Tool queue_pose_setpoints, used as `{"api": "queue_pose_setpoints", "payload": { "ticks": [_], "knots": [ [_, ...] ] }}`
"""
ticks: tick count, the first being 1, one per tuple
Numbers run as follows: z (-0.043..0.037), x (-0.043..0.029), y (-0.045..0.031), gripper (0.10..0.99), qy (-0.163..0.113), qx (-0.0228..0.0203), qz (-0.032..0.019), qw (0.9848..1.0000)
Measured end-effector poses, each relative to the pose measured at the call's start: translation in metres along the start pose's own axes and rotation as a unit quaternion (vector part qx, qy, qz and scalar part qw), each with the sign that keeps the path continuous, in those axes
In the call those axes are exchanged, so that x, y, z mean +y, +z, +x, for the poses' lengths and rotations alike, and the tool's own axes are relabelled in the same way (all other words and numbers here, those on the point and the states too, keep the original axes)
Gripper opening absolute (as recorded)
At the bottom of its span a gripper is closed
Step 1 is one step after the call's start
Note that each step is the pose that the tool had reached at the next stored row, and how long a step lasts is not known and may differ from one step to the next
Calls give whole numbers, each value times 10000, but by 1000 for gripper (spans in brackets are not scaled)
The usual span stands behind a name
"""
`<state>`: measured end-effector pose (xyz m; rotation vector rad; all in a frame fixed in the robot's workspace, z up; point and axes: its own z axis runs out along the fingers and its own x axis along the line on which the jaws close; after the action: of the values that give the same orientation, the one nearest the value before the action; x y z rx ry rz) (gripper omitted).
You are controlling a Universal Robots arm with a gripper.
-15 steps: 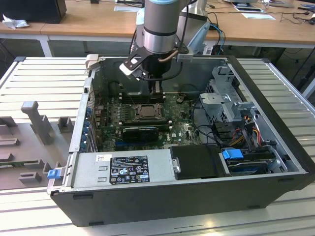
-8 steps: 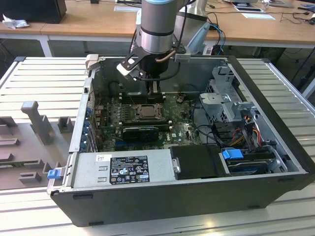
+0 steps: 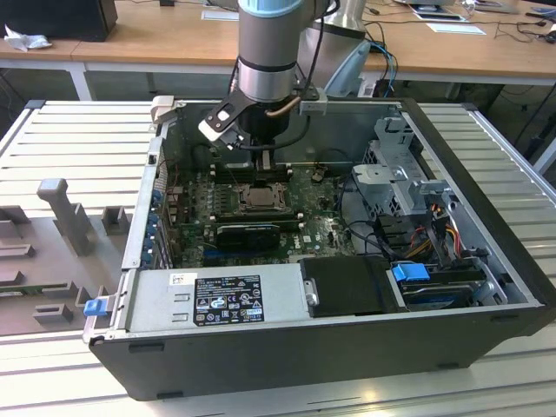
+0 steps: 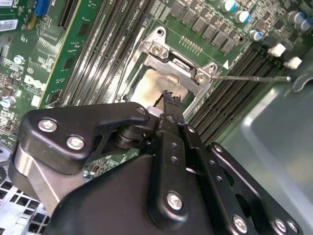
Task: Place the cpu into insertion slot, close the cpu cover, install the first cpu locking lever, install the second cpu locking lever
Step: 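Close the cpu cover, then install the first cpu locking lever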
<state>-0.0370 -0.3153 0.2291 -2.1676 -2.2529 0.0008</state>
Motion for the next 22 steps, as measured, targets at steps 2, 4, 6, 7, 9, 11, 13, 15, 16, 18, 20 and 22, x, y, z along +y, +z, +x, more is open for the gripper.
{"api": "queue_pose_setpoints", "payload": {
  "ticks": [2,4,6,7,9,11,13,15,16,18,20,22],
  "knots": [
    [0,-6,8,106,-45,-1,-2,10000],
    [1,-25,10,106,-49,-1,-7,10000],
    [1,-39,9,106,-49,-1,-8,10000],
    [1,-46,9,106,-49,-1,-8,10000],
    [3,-73,10,106,-48,-1,-10,10000],
    [3,-94,10,106,-48,-1,-11,10000],
    [4,-118,10,106,-48,-1,-13,10000],
    [5,-130,10,106,-49,-1,-15,10000],
    [5,-133,9,106,-49,-1,-16,10000],
    [5,-135,-9,106,-49,-1,-16,10000],
    [6,-136,-73,106,-49,-3,-16,10000],
    [7,-138,-179,106,-49,-3,-16,10000]
  ]
}}
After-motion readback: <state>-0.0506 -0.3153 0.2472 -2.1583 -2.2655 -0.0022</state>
